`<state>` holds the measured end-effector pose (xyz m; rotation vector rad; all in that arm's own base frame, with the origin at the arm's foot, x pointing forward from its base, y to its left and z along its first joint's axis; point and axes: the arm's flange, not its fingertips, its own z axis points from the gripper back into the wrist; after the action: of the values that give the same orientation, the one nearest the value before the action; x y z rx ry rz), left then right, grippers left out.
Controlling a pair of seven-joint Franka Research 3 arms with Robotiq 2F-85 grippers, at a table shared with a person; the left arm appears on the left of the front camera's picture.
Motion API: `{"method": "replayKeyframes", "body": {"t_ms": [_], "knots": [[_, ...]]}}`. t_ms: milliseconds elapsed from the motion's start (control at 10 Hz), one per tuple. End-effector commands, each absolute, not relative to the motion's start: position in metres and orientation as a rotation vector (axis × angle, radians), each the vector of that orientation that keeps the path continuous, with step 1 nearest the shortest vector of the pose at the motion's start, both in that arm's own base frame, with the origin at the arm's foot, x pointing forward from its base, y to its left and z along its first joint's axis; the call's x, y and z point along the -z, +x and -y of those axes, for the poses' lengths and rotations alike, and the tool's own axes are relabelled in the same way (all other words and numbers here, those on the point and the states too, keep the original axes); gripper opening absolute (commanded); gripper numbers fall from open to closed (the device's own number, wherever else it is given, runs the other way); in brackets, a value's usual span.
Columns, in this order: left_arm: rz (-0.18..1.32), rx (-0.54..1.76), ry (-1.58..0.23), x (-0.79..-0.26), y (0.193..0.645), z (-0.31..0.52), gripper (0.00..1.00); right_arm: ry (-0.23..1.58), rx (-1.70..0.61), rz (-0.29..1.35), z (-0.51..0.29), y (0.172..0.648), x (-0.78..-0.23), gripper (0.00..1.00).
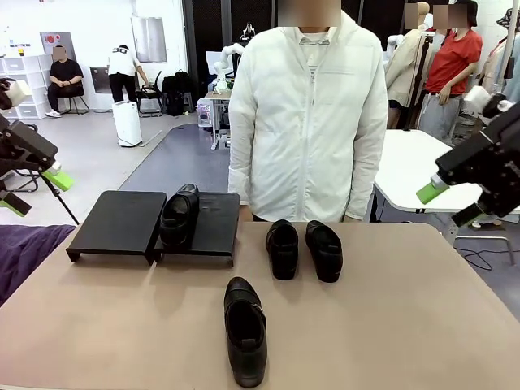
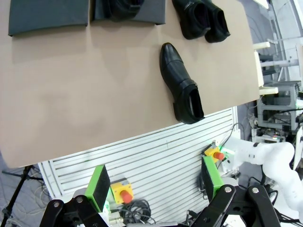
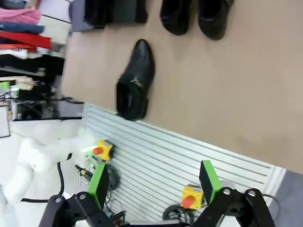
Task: Organize the shoes by placing them on the stand.
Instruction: Pick up one Shoe and place it in the middle of the table.
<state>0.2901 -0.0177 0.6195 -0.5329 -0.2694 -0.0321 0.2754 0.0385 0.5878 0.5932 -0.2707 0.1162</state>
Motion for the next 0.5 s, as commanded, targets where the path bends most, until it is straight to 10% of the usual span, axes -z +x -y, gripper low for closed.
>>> {"method": "replayKeyframes", "body": {"t_ms": [0,400], "knots": [[0.266,0.038,-0.549,-0.6206,0.2891,0.0168,1.00,0.634,-0.132,0.233,-0.0410,0.2806,-0.5982,1.00],[0.266,0.038,-0.549,-0.6206,0.2891,0.0168,1.00,0.634,-0.132,0.233,-0.0410,0.2806,-0.5982,1.00]]}}
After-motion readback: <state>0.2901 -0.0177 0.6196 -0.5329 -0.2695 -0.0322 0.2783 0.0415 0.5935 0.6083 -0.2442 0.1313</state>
